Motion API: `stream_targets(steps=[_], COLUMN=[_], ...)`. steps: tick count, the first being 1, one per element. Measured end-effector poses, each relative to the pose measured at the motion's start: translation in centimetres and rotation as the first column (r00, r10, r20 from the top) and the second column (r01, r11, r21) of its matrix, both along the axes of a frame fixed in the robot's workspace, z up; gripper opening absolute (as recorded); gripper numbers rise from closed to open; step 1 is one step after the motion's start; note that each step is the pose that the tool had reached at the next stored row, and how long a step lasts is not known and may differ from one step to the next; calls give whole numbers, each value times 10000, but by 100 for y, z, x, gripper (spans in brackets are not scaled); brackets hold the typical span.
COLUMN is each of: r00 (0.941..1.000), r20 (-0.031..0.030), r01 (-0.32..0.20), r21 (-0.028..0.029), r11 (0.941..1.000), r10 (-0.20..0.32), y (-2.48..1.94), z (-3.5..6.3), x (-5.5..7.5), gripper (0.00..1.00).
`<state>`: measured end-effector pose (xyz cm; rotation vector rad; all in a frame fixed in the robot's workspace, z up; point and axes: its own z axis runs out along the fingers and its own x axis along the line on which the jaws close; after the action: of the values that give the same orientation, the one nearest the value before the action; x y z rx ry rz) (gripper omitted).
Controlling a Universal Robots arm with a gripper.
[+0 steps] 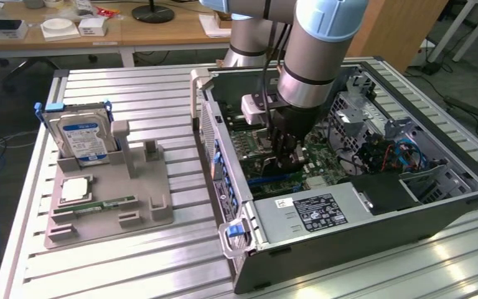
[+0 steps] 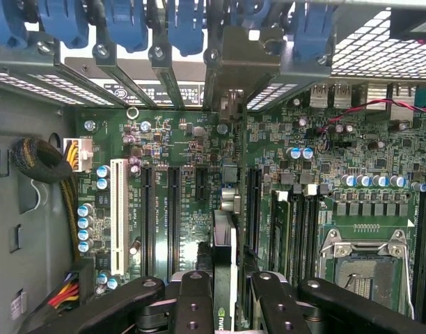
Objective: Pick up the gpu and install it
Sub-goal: 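Insert the gpu into the slot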
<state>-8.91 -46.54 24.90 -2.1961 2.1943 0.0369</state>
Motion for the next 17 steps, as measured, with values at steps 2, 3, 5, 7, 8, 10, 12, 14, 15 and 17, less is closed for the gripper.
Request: stream_targets(steps=[2,3,5,7,8,10,12,14,15,17], r00=[10000,10000,10000,10000,10000,10000,10000,10000,10000,10000], r20=[2,2,1,-1,-1,1,1,-1,-1,2], r01=[0,-1,0,-1,0,0,0,0,0,0], r21=[4,3,3,-1,-1,1,2,-1,-1,3], r11=[10000,10000,10000,10000,10000,10000,10000,10000,10000,10000], r10=[0,1,0,1,0,0,0,0,0,0], y=[0,1,0,0,0,0,0,0,0,1], z=[-8,-14,-29,-30,-31,-39,-50,-51,-52,-58], x=[0,-1,-3,-4,-4,-5,-5,-5,-5,-5], gripper=[26,26,26,26,26,26,26,26,26,26])
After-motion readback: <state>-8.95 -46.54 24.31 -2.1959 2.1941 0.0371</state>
